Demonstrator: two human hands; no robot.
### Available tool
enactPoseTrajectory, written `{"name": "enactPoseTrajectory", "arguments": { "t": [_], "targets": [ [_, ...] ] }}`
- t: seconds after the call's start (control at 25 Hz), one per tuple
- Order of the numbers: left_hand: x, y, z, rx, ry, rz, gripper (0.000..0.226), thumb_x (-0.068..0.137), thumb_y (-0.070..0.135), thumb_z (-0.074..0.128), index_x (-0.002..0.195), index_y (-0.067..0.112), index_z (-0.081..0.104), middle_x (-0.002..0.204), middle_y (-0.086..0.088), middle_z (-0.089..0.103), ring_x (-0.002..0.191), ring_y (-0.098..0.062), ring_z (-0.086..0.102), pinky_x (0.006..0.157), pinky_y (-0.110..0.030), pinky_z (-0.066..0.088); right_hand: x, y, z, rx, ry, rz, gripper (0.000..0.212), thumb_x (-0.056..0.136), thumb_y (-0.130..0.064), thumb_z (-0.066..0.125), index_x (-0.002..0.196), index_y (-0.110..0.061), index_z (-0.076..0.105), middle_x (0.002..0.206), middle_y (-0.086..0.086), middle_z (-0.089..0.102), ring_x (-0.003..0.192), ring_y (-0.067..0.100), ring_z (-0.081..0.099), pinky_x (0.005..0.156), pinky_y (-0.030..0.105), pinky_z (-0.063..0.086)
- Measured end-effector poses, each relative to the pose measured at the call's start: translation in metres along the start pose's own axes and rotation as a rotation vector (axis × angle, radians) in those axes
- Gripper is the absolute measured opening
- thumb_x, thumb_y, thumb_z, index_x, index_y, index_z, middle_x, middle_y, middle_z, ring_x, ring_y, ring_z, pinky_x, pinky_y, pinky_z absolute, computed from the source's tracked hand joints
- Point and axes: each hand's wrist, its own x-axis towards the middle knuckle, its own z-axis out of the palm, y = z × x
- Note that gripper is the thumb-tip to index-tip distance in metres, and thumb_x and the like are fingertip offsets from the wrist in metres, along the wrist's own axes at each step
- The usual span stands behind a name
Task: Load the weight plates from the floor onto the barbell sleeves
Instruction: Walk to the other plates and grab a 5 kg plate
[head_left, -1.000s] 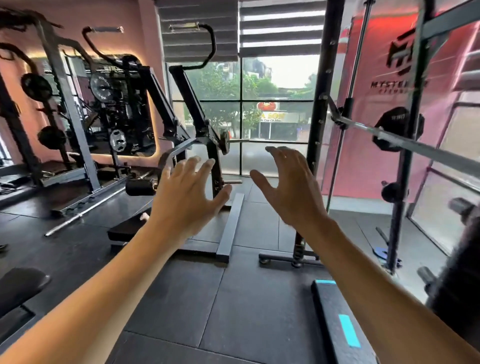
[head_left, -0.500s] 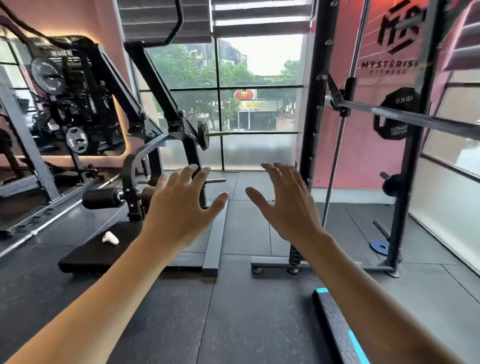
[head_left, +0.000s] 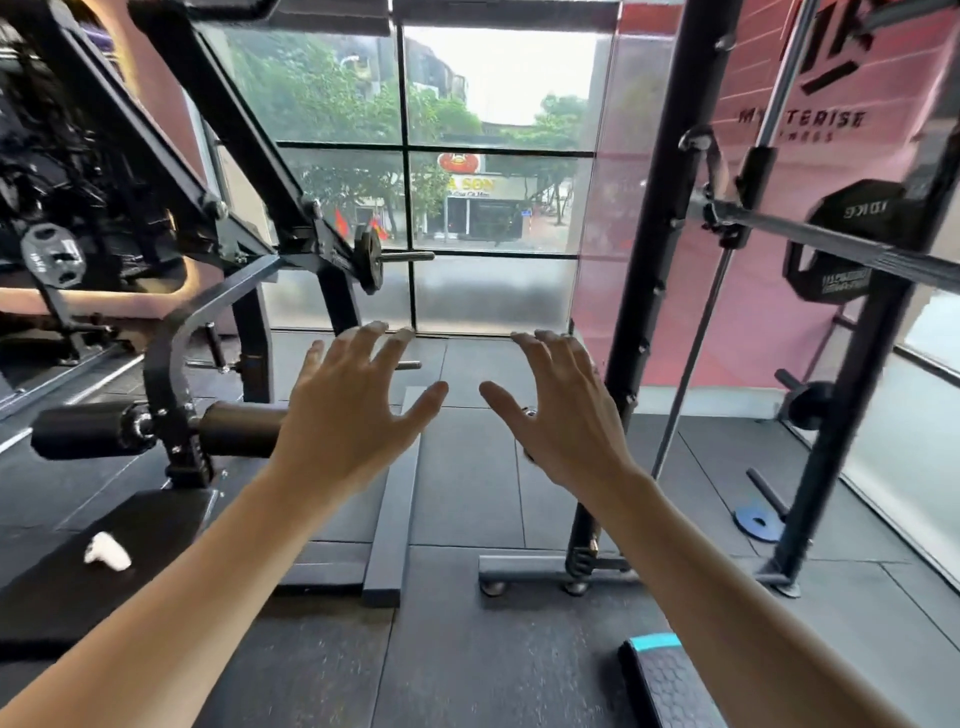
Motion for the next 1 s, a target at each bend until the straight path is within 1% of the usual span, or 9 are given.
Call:
{"name": "enactPoseTrajectory", "arguments": {
  "t": [0.08,0.2,0.32,0.48,0.6,0.76,1.0],
  "targets": [
    [0.038,-0.027,0.028,-0.007,0.008,0.005,0.079,0.089,0.070,0.027,0.148,0.020,0.042,0.154,-0.004,0.043,0.142,-0.026,0.039,0.119,-0.050,0.024,0.034,0.009,0.037,0.000,0.003,0.013,0.080,0.085,-0.075,0.027,0.146,-0.026,0.042,0.152,0.002,0.042,0.144,0.026,0.032,0.110,0.049,0.039],
    [0.092,-0.070,0.076,-0.009,0.033,0.026,0.078,0.089,0.070,0.028,0.148,0.020,0.044,0.151,-0.006,0.046,0.139,-0.028,0.042,0.118,-0.052,0.027,0.086,0.021,0.098,-0.010,-0.004,0.024,0.079,0.086,-0.075,0.028,0.145,-0.024,0.042,0.151,0.003,0.043,0.143,0.026,0.033,0.110,0.050,0.039],
    [0.160,-0.124,0.114,-0.036,0.007,0.017,0.078,0.090,0.070,0.029,0.148,0.021,0.043,0.151,-0.005,0.045,0.140,-0.028,0.041,0.117,-0.053,0.027,0.156,0.022,0.155,-0.026,0.001,0.048,0.077,0.087,-0.075,0.029,0.146,-0.026,0.040,0.152,0.001,0.042,0.143,0.025,0.032,0.109,0.051,0.040],
    [0.261,-0.180,0.152,0.011,0.014,0.073,0.082,0.088,0.073,0.022,0.148,0.021,0.044,0.149,-0.006,0.047,0.136,-0.028,0.044,0.117,-0.051,0.029,0.250,0.023,0.207,0.005,0.036,0.070,0.077,0.087,-0.074,0.030,0.146,-0.026,0.042,0.151,0.000,0.042,0.144,0.024,0.032,0.110,0.050,0.039],
    [0.324,-0.192,0.192,-0.041,0.000,0.125,0.082,0.088,0.073,0.024,0.146,0.020,0.046,0.149,-0.007,0.048,0.137,-0.029,0.043,0.116,-0.052,0.030,0.297,0.047,0.239,-0.033,0.030,0.125,0.077,0.087,-0.075,0.029,0.146,-0.027,0.039,0.153,0.000,0.040,0.146,0.024,0.030,0.111,0.052,0.039],
    [0.392,-0.185,0.262,-0.115,-0.023,0.183,0.081,0.088,0.072,0.027,0.144,0.019,0.050,0.146,-0.006,0.051,0.134,-0.030,0.046,0.116,-0.055,0.030,0.344,0.102,0.280,-0.066,0.034,0.196,0.078,0.087,-0.075,0.030,0.147,-0.026,0.040,0.153,0.001,0.041,0.146,0.023,0.029,0.113,0.052,0.035],
    [0.509,-0.164,0.360,-0.082,-0.080,0.240,0.083,0.087,0.074,0.023,0.147,0.021,0.045,0.150,-0.004,0.047,0.137,-0.029,0.044,0.119,-0.052,0.027,0.436,0.209,0.339,-0.048,0.057,0.252,0.079,0.087,-0.075,0.030,0.148,-0.026,0.039,0.154,0.002,0.040,0.146,0.023,0.028,0.112,0.056,0.035]
  ]
}}
